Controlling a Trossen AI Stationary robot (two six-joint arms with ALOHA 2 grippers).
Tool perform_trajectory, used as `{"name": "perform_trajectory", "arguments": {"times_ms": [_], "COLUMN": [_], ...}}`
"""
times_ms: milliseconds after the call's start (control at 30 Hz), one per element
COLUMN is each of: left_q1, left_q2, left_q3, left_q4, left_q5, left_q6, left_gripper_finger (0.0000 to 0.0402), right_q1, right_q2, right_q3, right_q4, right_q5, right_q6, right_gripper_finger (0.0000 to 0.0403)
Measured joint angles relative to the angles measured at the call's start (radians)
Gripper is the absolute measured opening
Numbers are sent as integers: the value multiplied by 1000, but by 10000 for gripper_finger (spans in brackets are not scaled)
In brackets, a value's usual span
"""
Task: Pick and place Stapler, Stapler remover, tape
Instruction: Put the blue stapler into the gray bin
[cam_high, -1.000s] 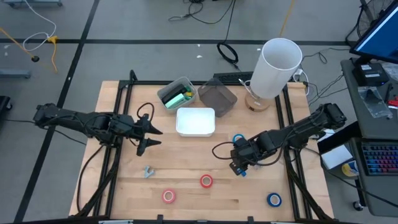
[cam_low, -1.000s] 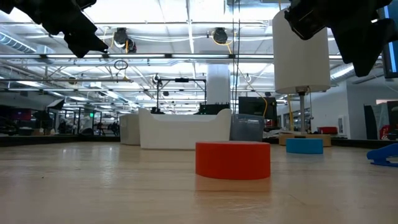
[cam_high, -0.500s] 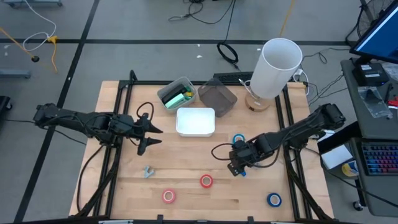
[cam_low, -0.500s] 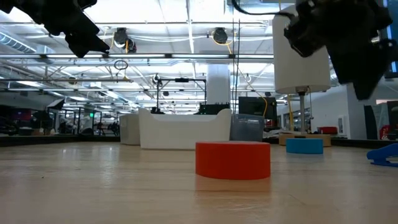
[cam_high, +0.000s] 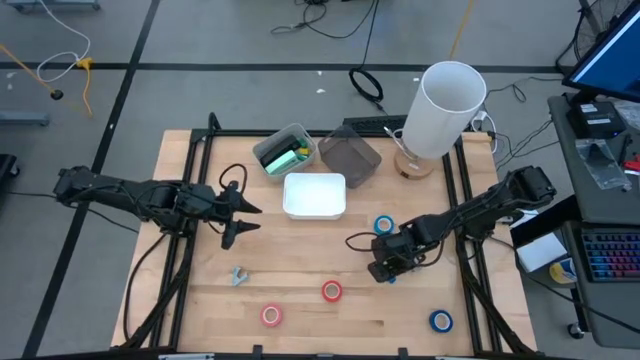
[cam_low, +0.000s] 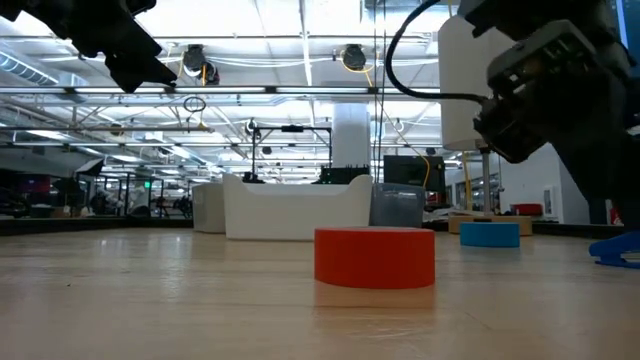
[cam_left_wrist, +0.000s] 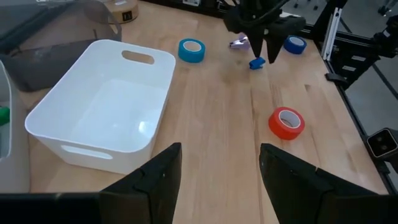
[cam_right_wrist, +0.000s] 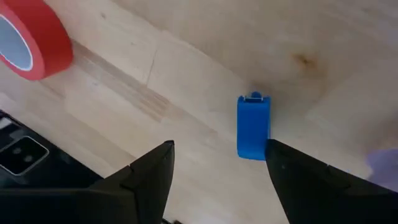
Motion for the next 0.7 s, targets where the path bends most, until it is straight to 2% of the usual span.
{"name": "perform_trajectory", "arguments": {"times_ms": [567,700], "left_q1": [0,0], "left_q2": [0,0], "left_q3": [0,0], "left_q4": [0,0], "left_q5": [-7,-7], "left_q6": [-1,-1], "left_gripper_finger": [216,216], "right_q1": [0,2], "right_q2": [0,0], "right_q3": [-41,-41], "right_q4": [29,84], "right_q5": [31,31], "right_q6": [9,-43], "right_gripper_finger": [213,212]}}
